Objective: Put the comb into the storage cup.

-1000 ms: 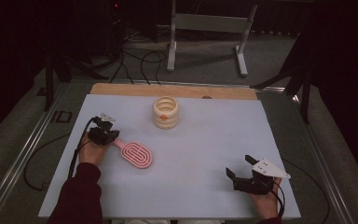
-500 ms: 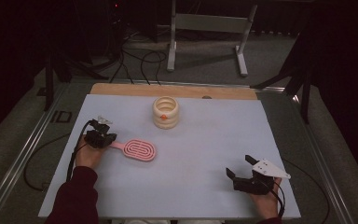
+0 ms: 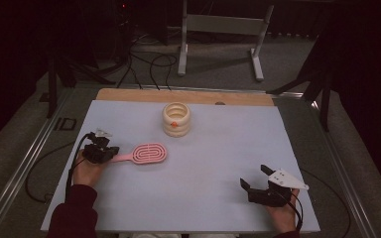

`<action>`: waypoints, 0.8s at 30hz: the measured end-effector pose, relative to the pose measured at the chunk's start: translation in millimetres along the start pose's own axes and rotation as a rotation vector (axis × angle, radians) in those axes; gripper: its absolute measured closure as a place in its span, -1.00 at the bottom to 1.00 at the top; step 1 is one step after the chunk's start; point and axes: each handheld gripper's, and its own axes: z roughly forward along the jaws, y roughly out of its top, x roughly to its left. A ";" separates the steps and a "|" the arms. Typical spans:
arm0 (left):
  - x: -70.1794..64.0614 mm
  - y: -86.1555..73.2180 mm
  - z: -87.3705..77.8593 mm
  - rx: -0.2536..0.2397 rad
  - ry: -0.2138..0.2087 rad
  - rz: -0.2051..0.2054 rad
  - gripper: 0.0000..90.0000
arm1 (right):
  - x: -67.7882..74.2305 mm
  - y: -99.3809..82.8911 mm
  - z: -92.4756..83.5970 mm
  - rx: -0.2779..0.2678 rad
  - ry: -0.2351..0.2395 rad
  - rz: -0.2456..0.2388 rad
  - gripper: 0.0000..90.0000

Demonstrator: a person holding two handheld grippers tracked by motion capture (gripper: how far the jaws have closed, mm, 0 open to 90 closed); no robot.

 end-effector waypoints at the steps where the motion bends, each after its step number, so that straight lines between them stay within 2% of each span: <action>1: -0.6 -1.3 -0.9 0.002 -0.002 -0.002 0.99 | 0.0 -0.1 0.2 -0.001 0.000 -0.002 -0.81; 10: -9.6 -14.3 -8.7 -0.026 -0.023 -0.003 0.99 | 0.7 -0.3 1.1 0.005 0.003 -0.004 -0.81; 15: -18.6 -19.3 -11.0 -0.035 -0.022 0.018 0.99 | 1.2 -0.5 2.1 0.007 0.007 -0.003 -0.81; 20: -24.3 -22.2 -9.3 -0.029 -0.015 0.036 0.97 | 1.4 -0.6 2.4 0.008 0.007 -0.003 -0.81; 24: -24.3 -22.7 -7.5 -0.026 -0.016 0.034 0.96 | 1.2 -0.8 2.4 0.009 0.006 -0.001 -0.81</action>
